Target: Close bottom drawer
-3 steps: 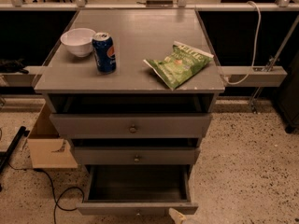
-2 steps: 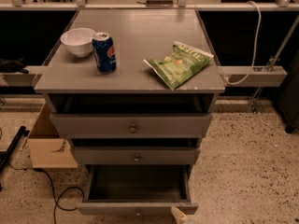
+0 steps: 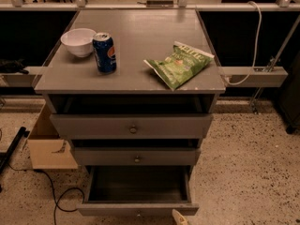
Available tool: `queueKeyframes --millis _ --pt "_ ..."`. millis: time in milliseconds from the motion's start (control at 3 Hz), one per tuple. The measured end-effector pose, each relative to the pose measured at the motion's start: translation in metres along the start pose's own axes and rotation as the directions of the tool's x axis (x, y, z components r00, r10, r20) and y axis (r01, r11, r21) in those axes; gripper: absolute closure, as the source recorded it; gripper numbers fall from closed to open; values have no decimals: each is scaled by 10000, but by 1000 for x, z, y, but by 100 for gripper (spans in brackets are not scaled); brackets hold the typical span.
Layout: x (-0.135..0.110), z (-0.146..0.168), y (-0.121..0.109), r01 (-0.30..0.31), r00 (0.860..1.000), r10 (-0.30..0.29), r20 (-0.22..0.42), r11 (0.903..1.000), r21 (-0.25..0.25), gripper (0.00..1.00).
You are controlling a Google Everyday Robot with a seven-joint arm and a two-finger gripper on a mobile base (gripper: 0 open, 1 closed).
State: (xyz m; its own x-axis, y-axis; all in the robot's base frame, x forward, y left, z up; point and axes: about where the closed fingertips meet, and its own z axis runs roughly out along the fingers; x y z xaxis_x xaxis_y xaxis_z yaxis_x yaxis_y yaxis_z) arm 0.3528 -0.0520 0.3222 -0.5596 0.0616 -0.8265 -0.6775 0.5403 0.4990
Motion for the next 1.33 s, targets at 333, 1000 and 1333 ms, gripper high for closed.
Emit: queueKeyframes --millis 333,1000,1333 --pt "0 0 0 0 10000 0 0 10000 -1 0" --pt "0 0 0 0 10000 0 0 10000 -2 28" --pt "0 0 0 0 10000 0 0 10000 -2 51"
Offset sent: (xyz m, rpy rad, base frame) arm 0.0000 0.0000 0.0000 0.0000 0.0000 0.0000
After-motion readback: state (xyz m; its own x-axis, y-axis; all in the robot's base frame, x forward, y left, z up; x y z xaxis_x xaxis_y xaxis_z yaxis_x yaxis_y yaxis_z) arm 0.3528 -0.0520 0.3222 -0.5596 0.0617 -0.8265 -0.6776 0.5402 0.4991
